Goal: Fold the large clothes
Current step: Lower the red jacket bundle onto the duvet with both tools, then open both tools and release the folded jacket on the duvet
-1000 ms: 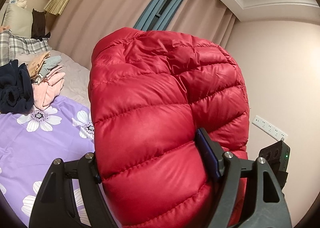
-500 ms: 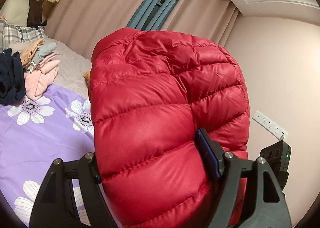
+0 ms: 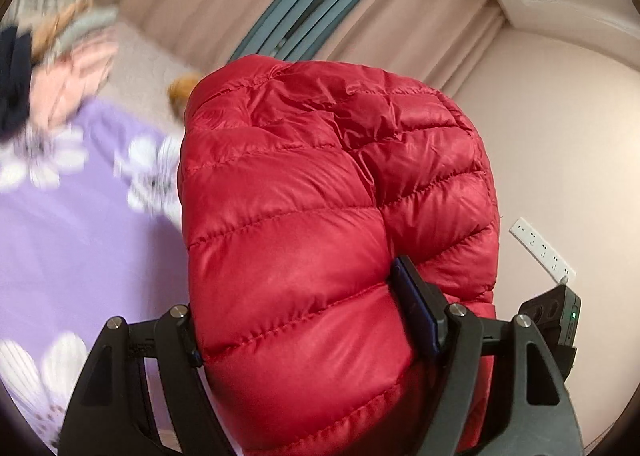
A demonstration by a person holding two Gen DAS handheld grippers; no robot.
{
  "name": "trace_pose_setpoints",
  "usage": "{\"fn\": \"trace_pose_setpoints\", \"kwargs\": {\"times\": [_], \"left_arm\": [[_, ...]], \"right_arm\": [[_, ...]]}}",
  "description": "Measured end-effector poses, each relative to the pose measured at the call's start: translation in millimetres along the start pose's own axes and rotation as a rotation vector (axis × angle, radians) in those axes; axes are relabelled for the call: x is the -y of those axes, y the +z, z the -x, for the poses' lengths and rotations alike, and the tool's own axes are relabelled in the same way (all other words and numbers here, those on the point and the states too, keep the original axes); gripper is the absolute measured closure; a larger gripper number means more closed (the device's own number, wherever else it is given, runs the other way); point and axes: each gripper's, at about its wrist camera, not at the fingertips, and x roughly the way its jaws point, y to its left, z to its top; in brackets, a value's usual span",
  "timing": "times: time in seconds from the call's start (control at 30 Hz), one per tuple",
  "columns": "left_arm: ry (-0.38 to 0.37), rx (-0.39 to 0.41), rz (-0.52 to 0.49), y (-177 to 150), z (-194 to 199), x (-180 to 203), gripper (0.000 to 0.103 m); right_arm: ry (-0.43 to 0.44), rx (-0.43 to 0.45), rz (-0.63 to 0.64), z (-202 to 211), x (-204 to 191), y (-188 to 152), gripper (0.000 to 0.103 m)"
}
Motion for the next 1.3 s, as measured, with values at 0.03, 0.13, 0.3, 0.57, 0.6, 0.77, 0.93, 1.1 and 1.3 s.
{"fn": "trace_pose_setpoints", "kwargs": {"times": [0.03, 0.13, 0.3, 0.57, 0.6, 0.77, 0.93, 1.1, 1.3], "left_arm": [[0.005, -0.013, 0.022, -4.0, -5.2, -6.2, 0.027], [0.051, -0.038, 0.121, -27.6, -20.1, -32.3, 0.027], [0.213, -0.169, 0.131, -55.4, -51.3, -62.8, 0.028], [0.140, -0.224, 0.305, -92.1, -62.9, -127.9, 0.017], [0.163, -0.227, 0.283, -90.3, -64.0, -122.1, 0.016], [0.205, -0.240, 0.285, -85.4, -64.2, -114.3, 0.015], [0.382, -0.179, 0.200, -53.4, -31.4, -66.7, 0.030], [0.469, 0.000, -0.023, -35.2, 19.6, -1.9, 0.036], [0.437, 0.014, -0.004, -38.4, 28.3, -3.4, 0.036]], "right_arm": [[-0.021, -0.016, -0.003, -5.7, 3.5, -4.7, 0.052], [-0.045, -0.059, -0.032, -19.1, 14.1, -17.9, 0.052], [-0.076, -0.218, -0.140, -62.2, 53.8, -59.8, 0.052], [-0.085, -0.333, -0.217, -86.1, 86.4, -100.8, 0.043], [-0.056, -0.328, -0.248, -84.6, 91.5, -102.3, 0.043], [-0.116, -0.339, -0.199, -77.0, 76.2, -99.5, 0.040], [-0.239, -0.357, -0.164, -53.6, 41.9, -70.1, 0.035], [-0.364, -0.189, -0.009, 13.5, -9.5, -41.3, 0.035], [-0.116, -0.004, 0.015, 50.9, -44.3, -28.2, 0.048]]}}
